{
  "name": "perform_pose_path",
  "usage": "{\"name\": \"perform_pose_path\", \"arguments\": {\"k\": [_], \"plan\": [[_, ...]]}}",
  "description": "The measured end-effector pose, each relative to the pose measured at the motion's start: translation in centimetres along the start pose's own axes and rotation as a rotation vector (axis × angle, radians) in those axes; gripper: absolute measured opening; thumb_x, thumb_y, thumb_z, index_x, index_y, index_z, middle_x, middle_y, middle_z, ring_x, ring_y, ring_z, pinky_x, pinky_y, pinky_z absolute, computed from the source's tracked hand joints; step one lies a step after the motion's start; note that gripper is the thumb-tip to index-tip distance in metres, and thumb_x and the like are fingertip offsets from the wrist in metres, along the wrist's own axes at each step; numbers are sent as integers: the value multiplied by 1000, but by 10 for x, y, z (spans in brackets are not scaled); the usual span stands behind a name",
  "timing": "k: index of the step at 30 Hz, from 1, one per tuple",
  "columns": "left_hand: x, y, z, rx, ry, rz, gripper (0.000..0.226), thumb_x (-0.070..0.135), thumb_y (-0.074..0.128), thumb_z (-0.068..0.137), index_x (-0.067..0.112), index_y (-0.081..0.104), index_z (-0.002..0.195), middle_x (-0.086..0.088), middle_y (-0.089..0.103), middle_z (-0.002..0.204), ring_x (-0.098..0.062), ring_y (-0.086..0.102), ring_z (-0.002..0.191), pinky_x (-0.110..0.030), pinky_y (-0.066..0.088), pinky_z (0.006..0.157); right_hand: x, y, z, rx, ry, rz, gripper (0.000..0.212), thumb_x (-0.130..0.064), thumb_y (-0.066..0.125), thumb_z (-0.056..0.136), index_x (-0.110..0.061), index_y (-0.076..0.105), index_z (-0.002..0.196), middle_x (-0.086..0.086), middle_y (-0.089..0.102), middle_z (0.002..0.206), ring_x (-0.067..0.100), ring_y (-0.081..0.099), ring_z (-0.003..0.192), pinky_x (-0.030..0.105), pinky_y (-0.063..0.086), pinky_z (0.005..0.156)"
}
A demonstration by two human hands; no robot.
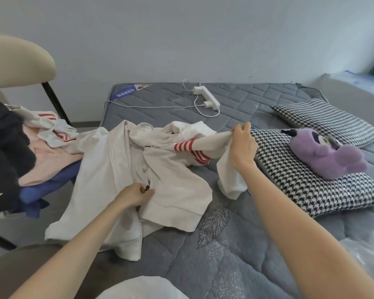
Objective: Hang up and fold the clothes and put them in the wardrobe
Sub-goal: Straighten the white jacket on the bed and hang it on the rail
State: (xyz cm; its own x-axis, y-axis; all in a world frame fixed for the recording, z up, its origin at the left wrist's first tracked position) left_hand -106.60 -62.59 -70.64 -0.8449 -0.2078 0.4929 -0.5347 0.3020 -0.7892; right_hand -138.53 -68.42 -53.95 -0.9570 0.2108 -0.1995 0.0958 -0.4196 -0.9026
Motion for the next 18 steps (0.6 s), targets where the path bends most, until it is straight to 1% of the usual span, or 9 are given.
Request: {"name": "perform_pose_path", "arguments": {"k": [2,4,6,8,10,12,14,15,18], "plan": [[-1,-1,1,48,-22,-47,39,48,47,94,10,54,92,-9,59,99,-26,58,92,-31,42,72,-1,13,-5,-63,-4,-54,25,0,47,94,-4,56,118,14,47,124,34,53,107,39,42,78],[-2,0,0,75,-54,-51,40,44,46,96,8,52,110,-15,50,117,-30,54,105,-34,45,85,-9,35,-17,-152,-74,-159,30,-4,48,93,-7,55,122,13,47,129,34,41,120,40,37,92],[-3,2,-1,83,-70,0,42,40,46,96,6,47,120,-18,40,125,-34,47,116,-38,42,96,-23,58,-35,-250,-167,-144,31,-11,47,94,-9,56,123,13,48,129,34,39,122,41,36,94],[-2,1,-2,113,-67,21,33,35,46,96,6,49,111,-17,43,120,-36,47,114,-38,42,93,-36,84,-57,-431,-199,24,34,-30,46,98,-7,60,119,13,56,125,33,48,118,40,41,92],[-2,-1,-2,136,-60,12,24,28,41,97,7,50,90,-18,52,107,-37,52,104,-37,44,84,-42,115,-85,-701,-128,127,61,-53,48,94,-2,55,126,14,57,128,33,54,117,37,44,89],[-4,-5,-2,170,-54,-27,29,18,35,98,7,45,74,-16,55,89,-32,54,89,-33,39,69,-41,136,-114,-906,-60,53,96,-65,56,84,1,25,146,20,39,146,35,45,129,40,40,96],[-9,-12,-3,202,-71,-116,31,12,33,98,10,41,69,-9,51,77,-26,49,79,-31,32,62,-40,147,-136,-1009,-67,-19,109,-59,62,84,1,-1,150,28,23,151,39,39,133,43,38,101],[-13,-15,-4,215,-84,-171,31,11,32,98,12,39,68,-6,48,75,-24,46,77,-31,30,61,-42,149,-141,-1018,-80,11,103,-50,63,88,2,-1,149,30,27,149,39,41,131,42,39,100],[-21,-29,-6,248,-67,-263,32,9,31,98,13,38,67,-6,46,73,-23,44,77,-34,31,66,-48,144,-135,-939,-67,228,68,-24,59,94,-1,20,144,22,49,136,35,52,120,37,44,90]]}}
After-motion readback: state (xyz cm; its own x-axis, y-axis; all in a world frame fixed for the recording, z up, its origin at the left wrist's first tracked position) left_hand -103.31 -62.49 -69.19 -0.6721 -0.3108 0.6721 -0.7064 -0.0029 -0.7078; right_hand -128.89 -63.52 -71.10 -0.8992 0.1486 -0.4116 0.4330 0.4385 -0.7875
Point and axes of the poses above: each hand's wrist, its own z-axis towards the middle knuckle, its own y-axis out of the palm, x = y × z, the point moved 9 cm from there along z, towards the middle knuckle
